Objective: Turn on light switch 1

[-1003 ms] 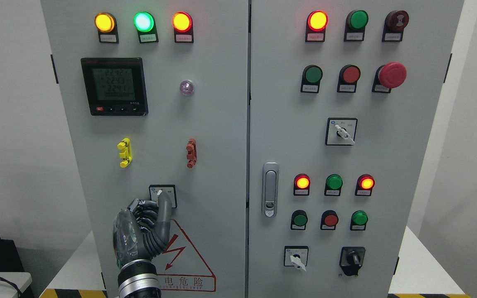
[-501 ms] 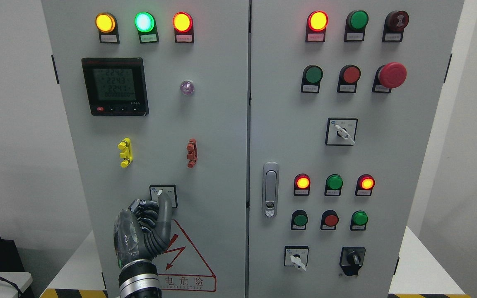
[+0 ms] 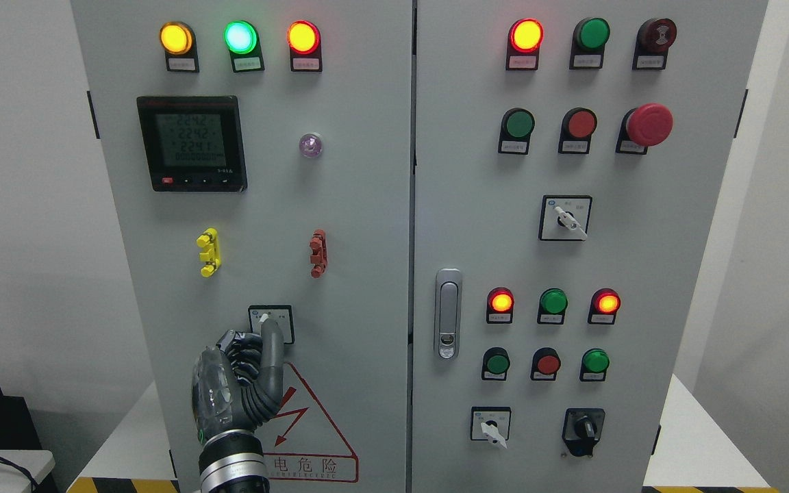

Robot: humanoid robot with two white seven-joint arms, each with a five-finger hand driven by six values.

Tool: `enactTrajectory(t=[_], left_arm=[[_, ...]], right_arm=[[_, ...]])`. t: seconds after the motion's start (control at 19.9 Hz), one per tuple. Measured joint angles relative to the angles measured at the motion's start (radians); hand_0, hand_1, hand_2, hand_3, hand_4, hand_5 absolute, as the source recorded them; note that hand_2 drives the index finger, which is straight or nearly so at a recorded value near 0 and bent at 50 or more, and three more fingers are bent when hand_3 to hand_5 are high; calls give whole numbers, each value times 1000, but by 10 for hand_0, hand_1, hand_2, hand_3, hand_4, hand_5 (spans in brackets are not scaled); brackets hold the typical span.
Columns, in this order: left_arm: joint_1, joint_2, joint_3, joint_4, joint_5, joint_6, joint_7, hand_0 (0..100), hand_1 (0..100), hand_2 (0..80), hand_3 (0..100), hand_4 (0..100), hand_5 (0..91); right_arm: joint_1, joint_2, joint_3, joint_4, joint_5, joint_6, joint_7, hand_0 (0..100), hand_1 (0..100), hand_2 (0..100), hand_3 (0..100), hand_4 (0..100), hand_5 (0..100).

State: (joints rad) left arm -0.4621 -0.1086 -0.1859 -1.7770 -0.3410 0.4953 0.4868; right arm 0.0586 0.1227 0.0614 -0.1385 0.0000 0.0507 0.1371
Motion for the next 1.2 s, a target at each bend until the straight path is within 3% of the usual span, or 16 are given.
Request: enactTrajectory(t=[1.0, 1.2], left_arm=[[-5, 1, -1, 2, 3, 7, -7, 659, 0, 581, 846, 880, 795], [-5, 1, -1, 2, 6, 0, -3, 528, 0, 581, 846, 879, 794]], right_arm=[[0, 0, 0, 0, 0, 0, 0, 120, 389, 0, 0, 0, 0], [0, 0, 0, 0, 0, 0, 0, 120, 389, 0, 0, 0, 0]])
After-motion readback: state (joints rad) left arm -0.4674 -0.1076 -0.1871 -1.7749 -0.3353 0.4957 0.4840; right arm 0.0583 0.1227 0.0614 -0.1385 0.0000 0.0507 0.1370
